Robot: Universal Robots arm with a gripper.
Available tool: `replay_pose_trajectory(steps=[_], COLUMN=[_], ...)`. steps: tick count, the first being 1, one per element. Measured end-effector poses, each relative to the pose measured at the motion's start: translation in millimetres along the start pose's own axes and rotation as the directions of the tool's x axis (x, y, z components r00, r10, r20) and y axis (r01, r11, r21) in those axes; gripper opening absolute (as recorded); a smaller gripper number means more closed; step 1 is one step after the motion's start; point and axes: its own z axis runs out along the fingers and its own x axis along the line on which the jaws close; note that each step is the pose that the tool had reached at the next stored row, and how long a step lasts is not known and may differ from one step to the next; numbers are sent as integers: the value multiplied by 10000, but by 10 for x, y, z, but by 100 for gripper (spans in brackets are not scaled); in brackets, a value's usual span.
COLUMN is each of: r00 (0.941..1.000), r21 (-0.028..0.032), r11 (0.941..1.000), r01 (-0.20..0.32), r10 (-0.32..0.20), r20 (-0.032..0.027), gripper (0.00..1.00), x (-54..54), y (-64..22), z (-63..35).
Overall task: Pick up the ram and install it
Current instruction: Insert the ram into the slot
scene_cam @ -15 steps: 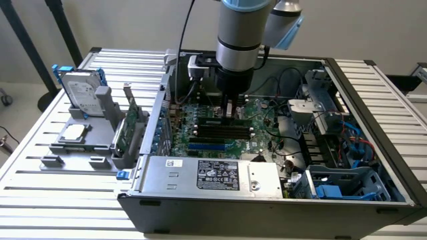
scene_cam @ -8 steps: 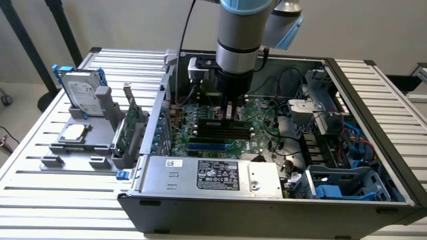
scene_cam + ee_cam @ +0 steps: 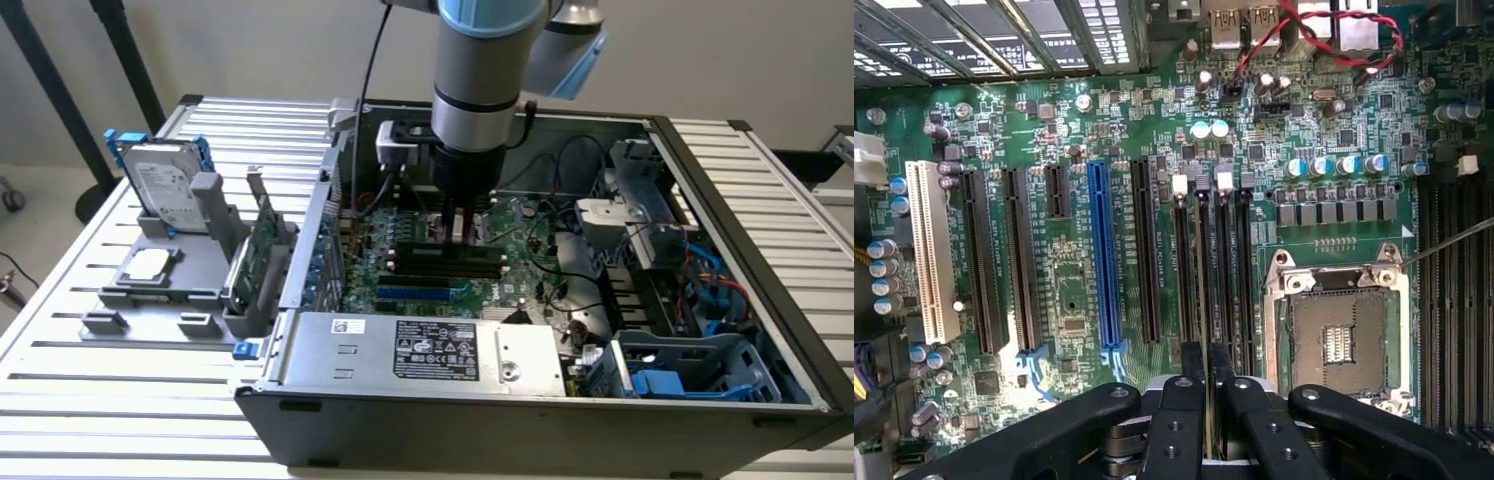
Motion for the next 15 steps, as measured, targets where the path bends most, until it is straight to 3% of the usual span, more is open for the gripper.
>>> replay_pose_trajectory(steps=[3, 8, 15], r00=[10000, 10000, 10000], r21=[4, 16, 22], r11=[10000, 10000, 10000], r01=[0, 0, 0], r10=[0, 1, 0], r20=[-53, -92, -98], gripper=[14, 14, 14], x=[0, 1, 1], y=[0, 0, 0], z=[8, 19, 46])
